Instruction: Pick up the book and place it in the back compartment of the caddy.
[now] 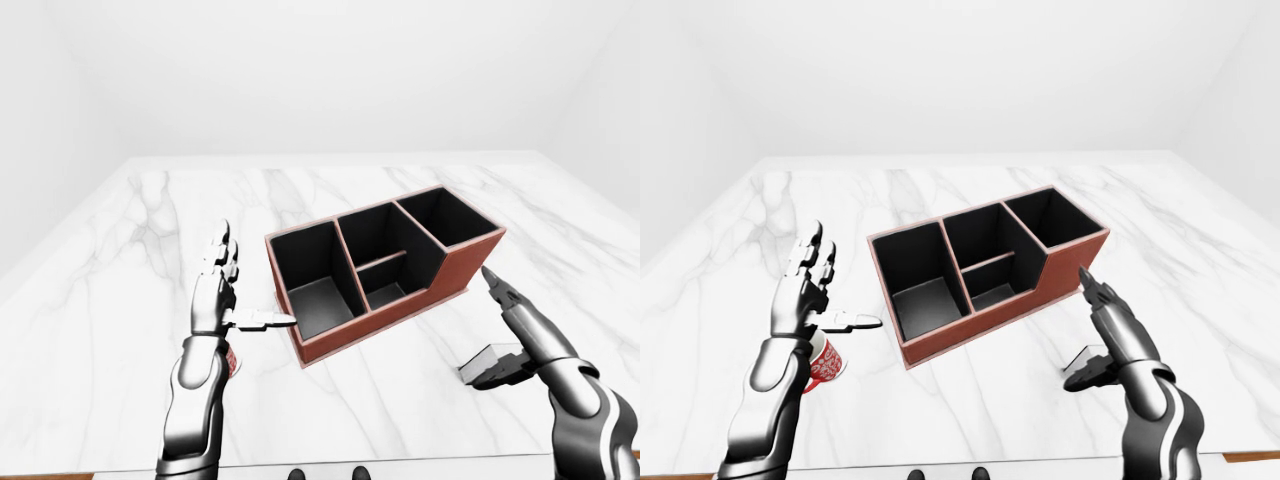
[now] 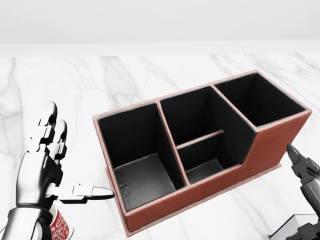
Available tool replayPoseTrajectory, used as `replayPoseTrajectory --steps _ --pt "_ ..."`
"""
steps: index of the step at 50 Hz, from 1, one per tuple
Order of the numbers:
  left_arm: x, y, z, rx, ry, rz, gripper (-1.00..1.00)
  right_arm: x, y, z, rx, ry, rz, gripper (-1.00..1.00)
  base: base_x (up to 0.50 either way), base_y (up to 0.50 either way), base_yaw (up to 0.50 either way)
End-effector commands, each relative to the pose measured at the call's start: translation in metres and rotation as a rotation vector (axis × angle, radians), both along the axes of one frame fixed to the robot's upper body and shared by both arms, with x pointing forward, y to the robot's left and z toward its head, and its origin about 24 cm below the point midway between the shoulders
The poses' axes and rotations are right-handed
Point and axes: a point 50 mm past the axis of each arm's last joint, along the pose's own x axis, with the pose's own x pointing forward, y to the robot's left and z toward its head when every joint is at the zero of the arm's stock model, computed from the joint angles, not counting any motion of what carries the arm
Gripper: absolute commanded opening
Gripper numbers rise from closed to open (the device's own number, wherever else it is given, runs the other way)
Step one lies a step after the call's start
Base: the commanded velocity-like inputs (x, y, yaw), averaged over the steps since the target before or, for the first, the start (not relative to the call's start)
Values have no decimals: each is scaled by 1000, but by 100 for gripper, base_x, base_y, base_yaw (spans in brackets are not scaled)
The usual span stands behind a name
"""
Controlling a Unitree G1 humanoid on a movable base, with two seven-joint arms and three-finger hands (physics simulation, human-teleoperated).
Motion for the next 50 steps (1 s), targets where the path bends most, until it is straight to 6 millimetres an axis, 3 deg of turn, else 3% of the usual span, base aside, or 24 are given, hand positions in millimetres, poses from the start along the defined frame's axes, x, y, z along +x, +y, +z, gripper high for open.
replayPoseTrajectory --steps 1,30,50 --pt "1 0 -1 0 5 0 100 0 -3 -2 -8 1 4 100 0 0 0" --pt "0 0 -1 2 3 0 100 8 -15 -17 -19 13 -3 100 0 0 0" --pt "2 -1 -6 4 27 0 100 5 -22 -14 -30 9 -14 100 0 0 0"
